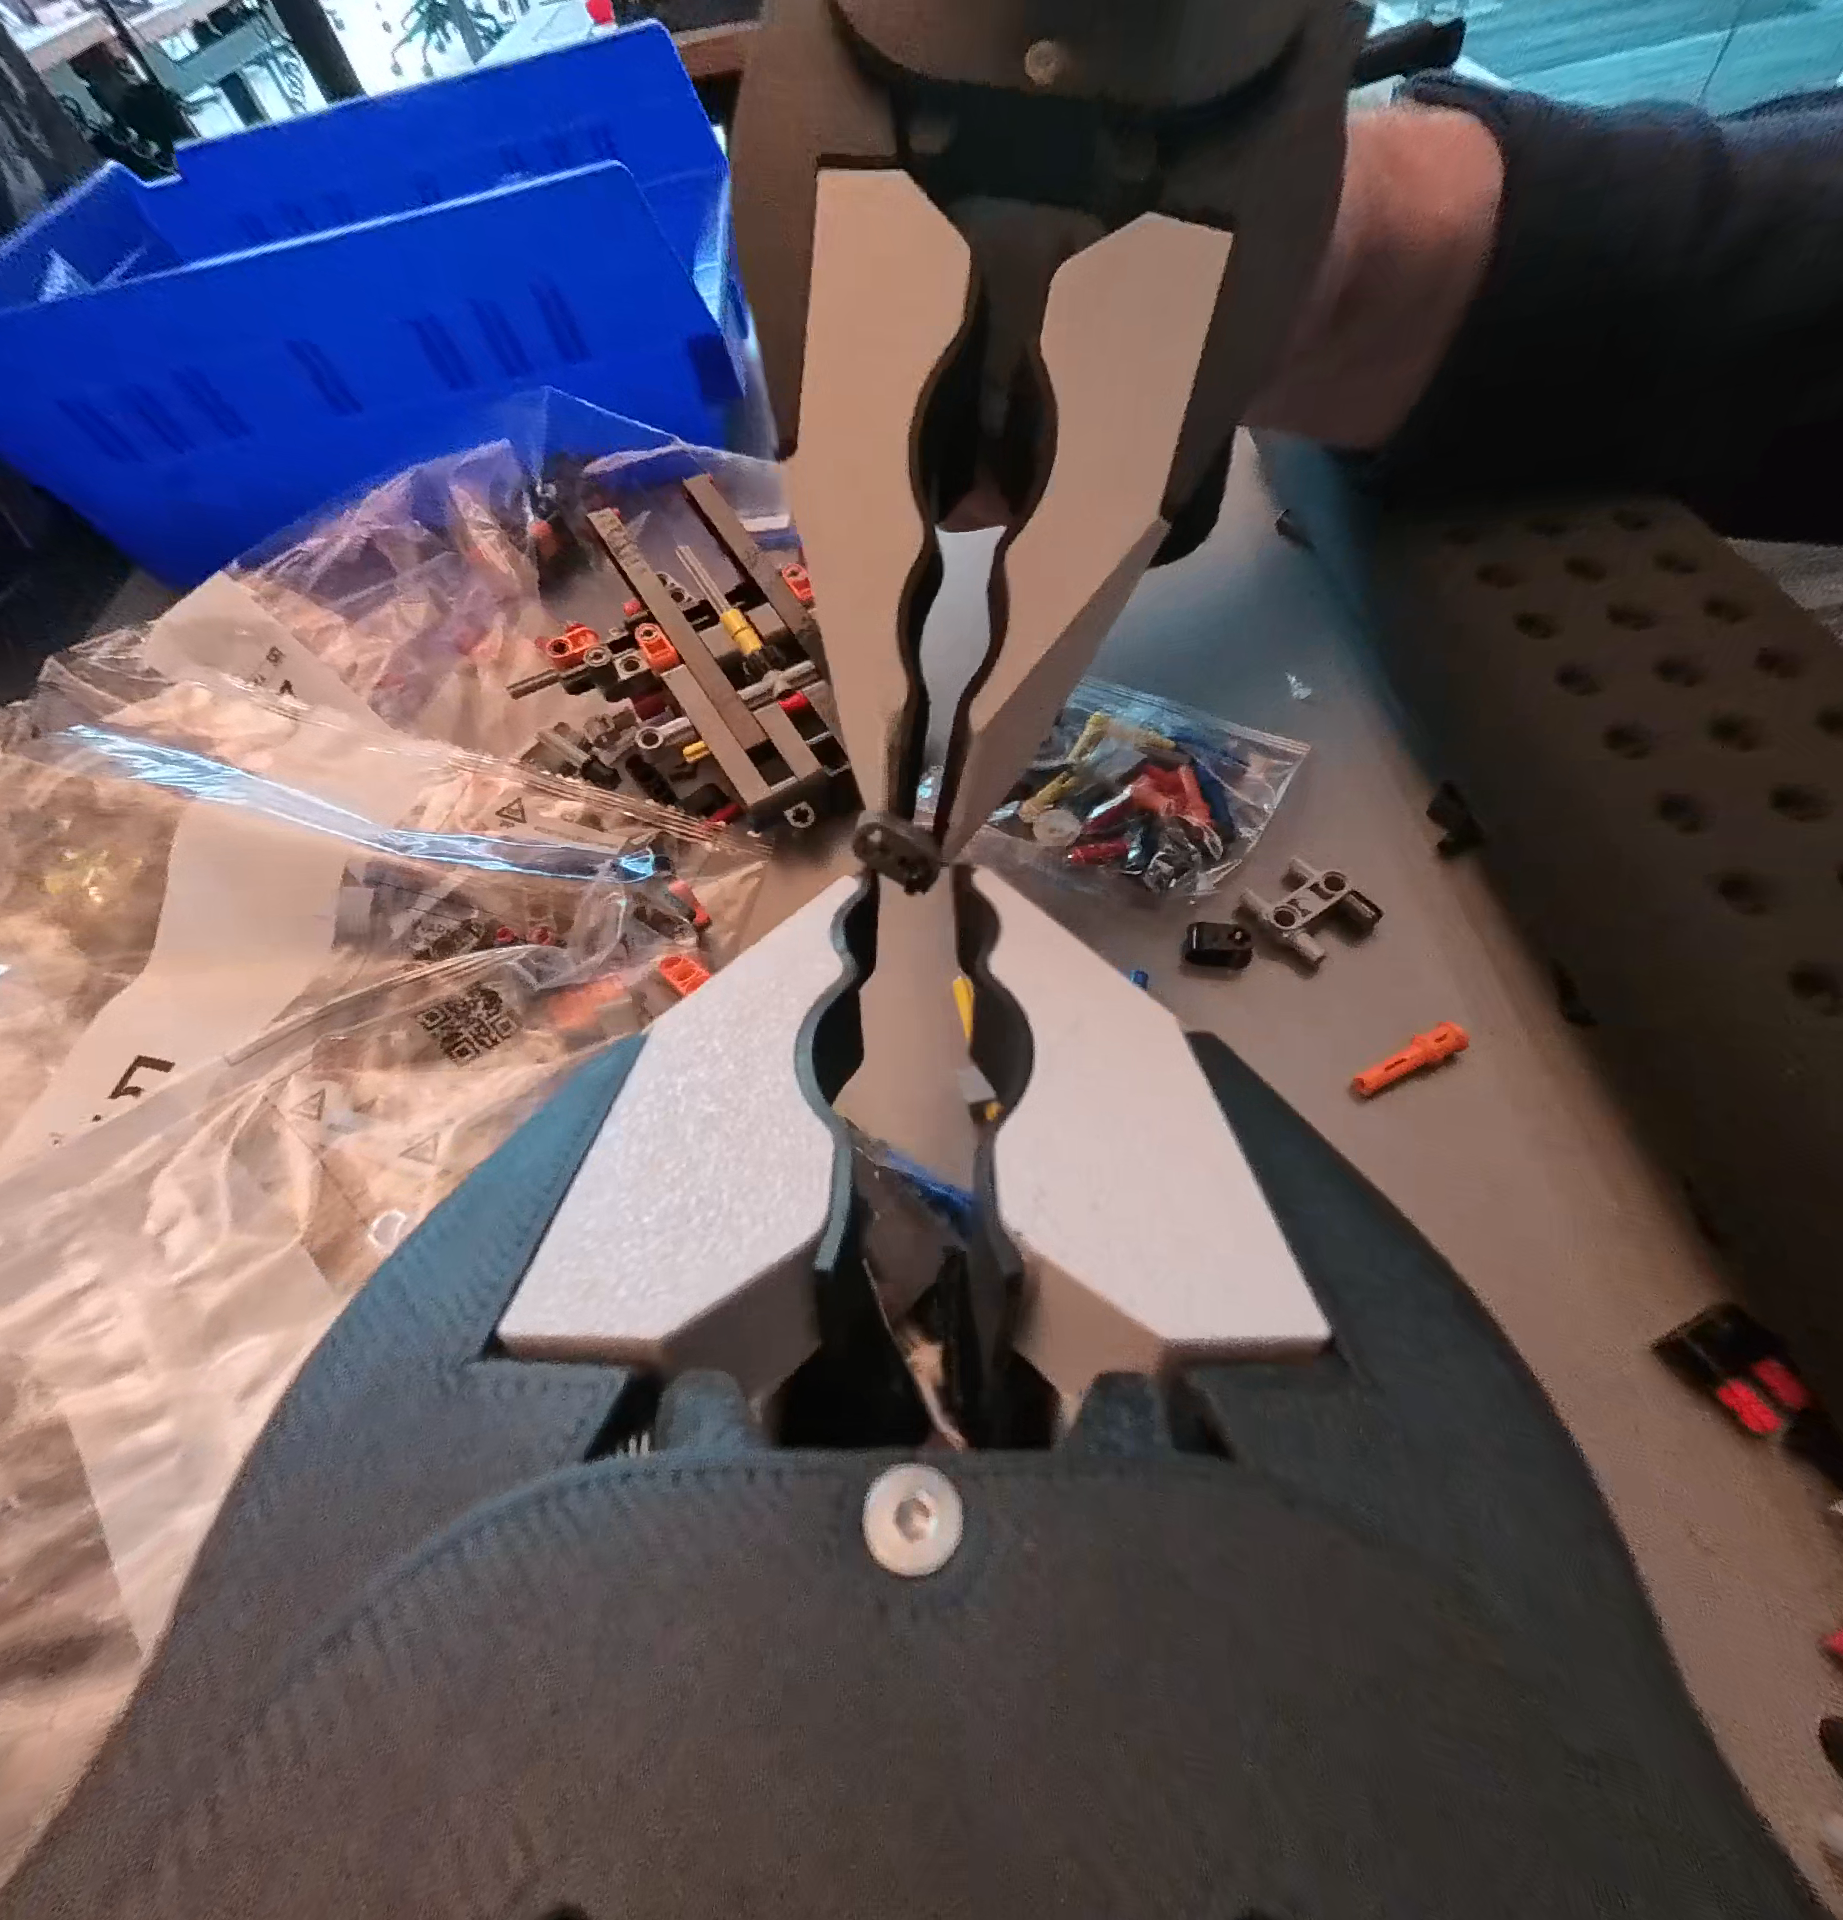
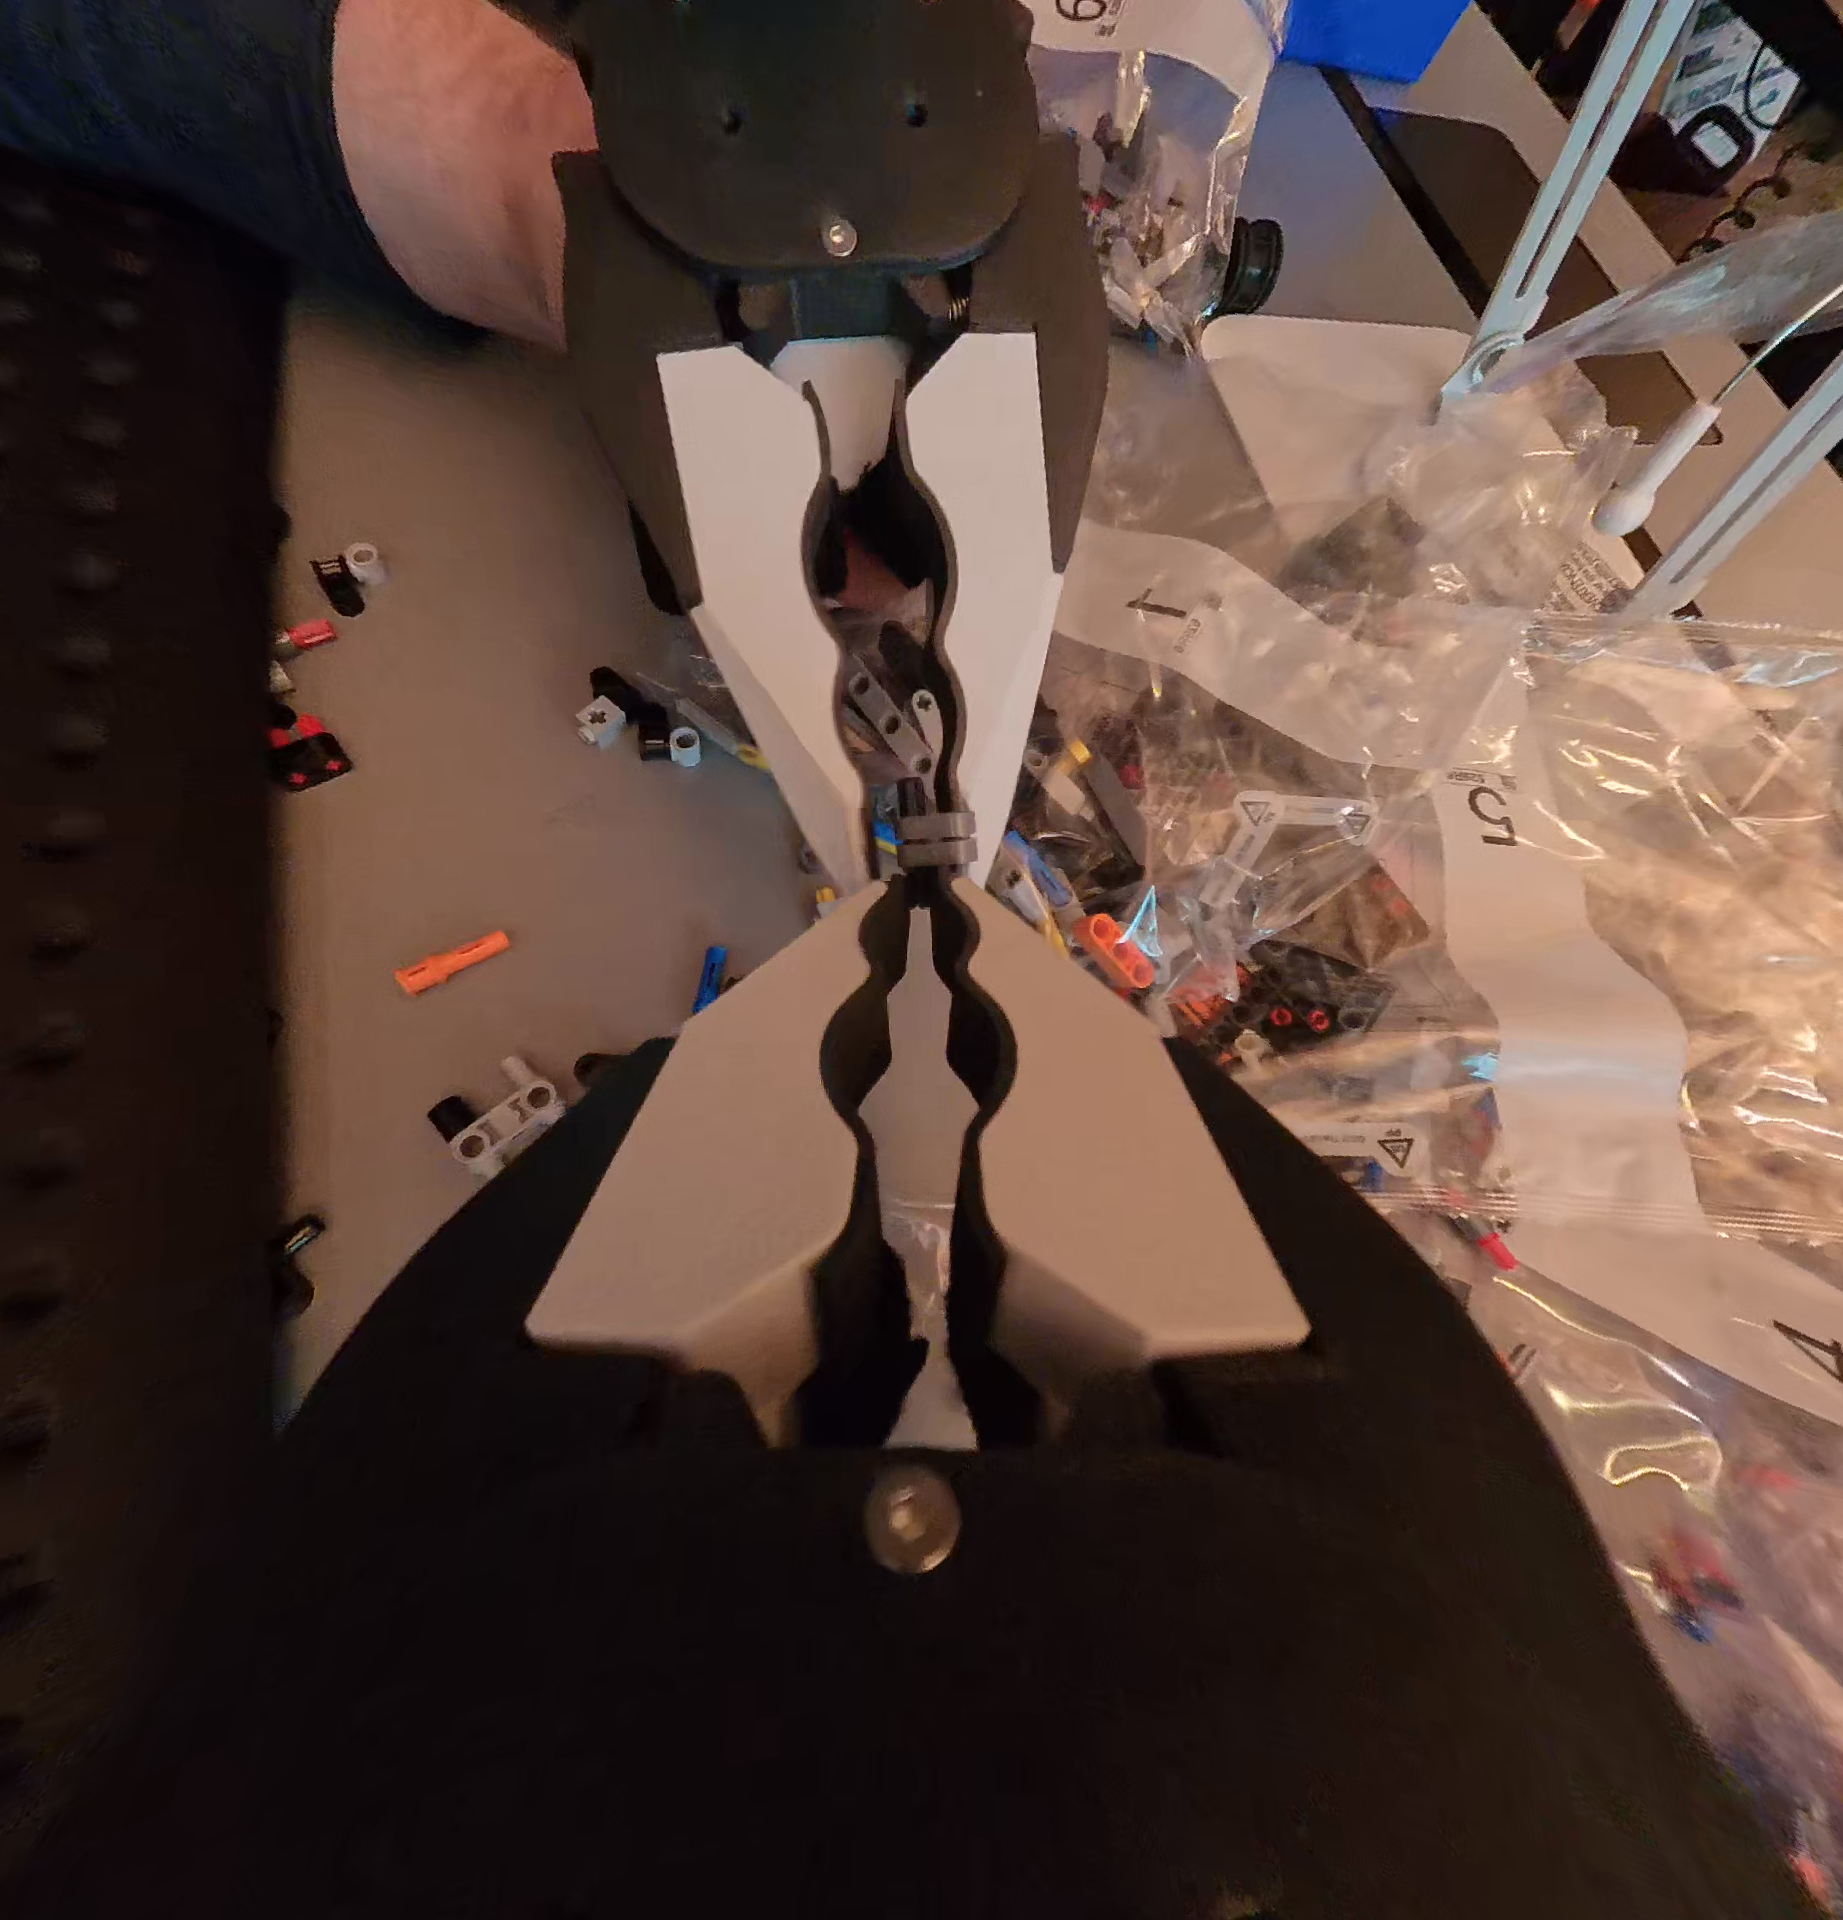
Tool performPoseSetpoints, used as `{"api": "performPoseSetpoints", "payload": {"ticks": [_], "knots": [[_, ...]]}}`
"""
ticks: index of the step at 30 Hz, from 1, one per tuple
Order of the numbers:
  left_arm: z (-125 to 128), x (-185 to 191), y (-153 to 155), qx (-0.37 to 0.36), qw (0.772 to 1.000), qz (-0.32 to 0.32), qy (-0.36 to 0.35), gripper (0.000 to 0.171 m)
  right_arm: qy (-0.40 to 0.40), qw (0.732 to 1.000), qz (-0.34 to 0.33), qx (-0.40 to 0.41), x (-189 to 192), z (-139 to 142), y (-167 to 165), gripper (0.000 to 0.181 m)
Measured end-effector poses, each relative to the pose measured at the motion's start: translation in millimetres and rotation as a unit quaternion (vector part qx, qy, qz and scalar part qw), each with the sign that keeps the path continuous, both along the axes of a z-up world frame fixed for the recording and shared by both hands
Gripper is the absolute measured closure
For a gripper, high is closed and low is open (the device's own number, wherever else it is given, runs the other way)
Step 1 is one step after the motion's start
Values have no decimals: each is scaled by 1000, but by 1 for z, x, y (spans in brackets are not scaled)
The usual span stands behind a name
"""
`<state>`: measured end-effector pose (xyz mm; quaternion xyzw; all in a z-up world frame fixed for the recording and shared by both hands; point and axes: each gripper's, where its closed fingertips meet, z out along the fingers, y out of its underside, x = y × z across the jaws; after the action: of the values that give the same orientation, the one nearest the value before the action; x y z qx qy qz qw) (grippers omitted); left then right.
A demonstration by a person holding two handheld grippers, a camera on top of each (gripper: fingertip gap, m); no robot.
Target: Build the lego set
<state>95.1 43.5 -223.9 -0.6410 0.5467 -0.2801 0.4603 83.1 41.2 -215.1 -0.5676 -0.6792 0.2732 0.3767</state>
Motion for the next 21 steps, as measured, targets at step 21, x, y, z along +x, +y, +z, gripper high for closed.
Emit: {"api": "performPoseSetpoints", "payload": {"ticks": [21], "knots": [[15,-3,2,-116,989,2,-91,157,5,997,-13,77,0,8,6,180]]}}
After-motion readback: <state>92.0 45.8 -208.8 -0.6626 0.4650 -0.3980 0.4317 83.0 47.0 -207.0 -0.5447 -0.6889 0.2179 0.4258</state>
